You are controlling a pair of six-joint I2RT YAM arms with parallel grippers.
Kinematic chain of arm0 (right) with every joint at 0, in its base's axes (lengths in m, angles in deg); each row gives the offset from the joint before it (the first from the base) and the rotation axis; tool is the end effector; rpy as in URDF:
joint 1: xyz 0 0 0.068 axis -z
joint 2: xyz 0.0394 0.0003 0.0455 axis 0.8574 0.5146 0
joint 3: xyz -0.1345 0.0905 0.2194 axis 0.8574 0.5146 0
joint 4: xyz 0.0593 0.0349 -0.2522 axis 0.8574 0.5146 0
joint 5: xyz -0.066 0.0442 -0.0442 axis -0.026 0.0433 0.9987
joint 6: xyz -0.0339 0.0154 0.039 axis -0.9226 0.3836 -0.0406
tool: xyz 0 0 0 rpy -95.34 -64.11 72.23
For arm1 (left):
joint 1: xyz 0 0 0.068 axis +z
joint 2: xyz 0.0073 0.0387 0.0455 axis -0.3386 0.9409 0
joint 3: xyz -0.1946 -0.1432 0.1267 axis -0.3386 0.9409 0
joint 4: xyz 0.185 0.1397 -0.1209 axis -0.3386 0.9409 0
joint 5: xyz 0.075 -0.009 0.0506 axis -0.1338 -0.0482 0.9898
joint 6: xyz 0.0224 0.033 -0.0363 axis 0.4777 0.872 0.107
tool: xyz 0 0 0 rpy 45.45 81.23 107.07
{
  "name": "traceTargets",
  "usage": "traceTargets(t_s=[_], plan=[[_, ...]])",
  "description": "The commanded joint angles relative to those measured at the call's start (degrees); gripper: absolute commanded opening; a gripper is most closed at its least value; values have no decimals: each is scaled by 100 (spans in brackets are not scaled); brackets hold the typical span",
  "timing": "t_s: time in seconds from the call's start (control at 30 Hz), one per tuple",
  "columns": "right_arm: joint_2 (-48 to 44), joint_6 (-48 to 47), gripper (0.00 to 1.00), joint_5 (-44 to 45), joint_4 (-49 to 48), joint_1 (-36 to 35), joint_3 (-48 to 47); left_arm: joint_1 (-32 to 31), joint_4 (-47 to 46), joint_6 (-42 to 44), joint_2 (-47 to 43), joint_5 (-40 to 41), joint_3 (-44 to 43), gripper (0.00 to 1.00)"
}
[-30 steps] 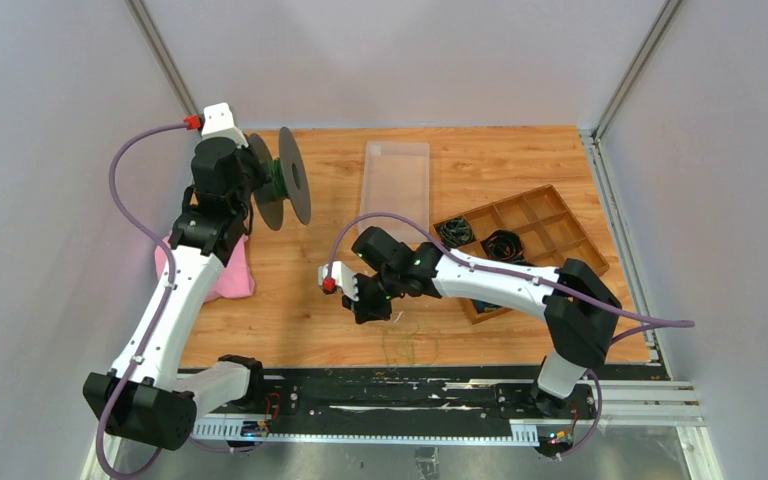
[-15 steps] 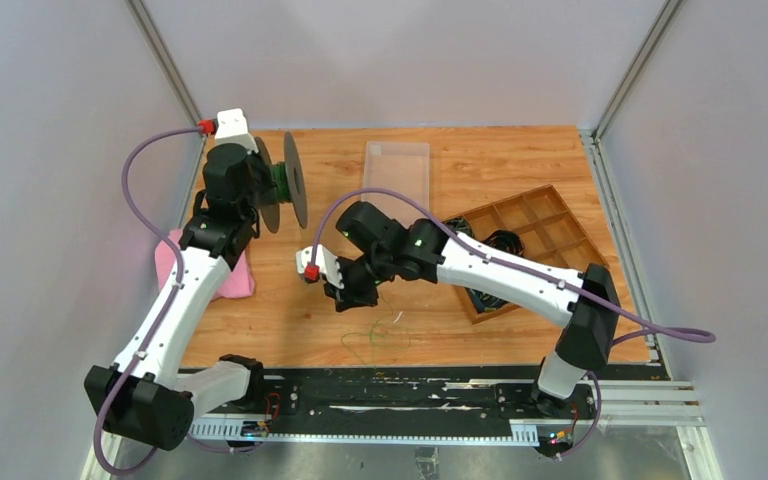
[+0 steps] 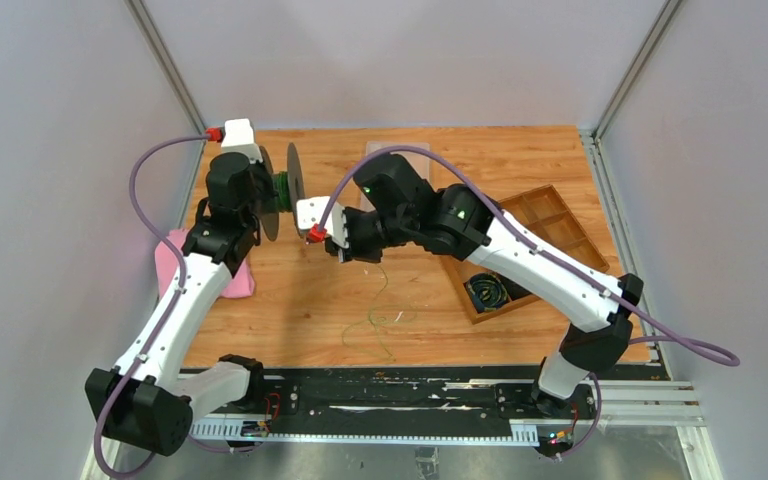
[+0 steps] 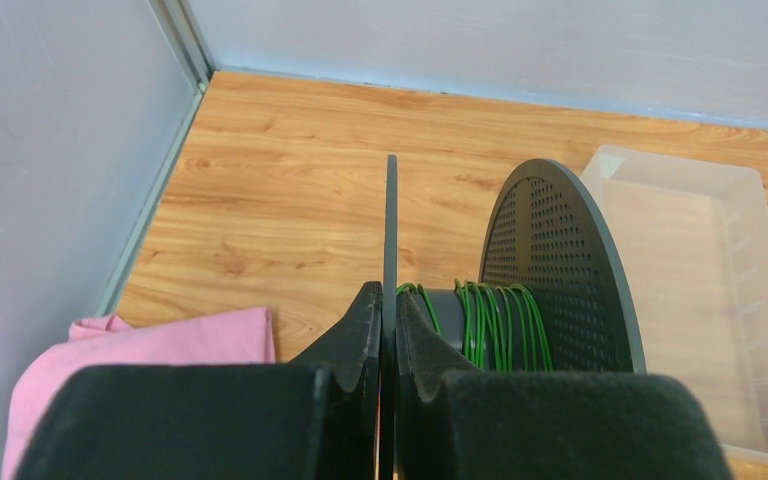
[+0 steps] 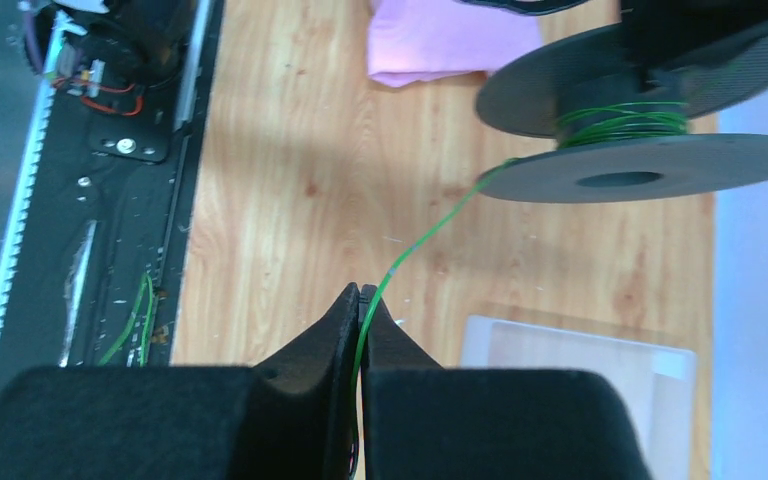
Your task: Wrap the cables
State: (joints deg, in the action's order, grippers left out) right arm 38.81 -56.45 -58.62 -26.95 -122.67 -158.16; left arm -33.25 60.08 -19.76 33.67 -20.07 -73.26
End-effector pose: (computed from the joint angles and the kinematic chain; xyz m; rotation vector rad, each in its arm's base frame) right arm 0.1452 0.3237 0.4458 -1.7478 1.2527 0.7309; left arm 0.2460 -0.0456 0.3724 -0.1806 1.7622 0.0574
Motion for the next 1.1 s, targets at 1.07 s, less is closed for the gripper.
traceTargets(t_s=[1.07], plan=[[1642,-295,1,1429,-271,1387,-2939,-569,-274,520,-639,-360,632,0]])
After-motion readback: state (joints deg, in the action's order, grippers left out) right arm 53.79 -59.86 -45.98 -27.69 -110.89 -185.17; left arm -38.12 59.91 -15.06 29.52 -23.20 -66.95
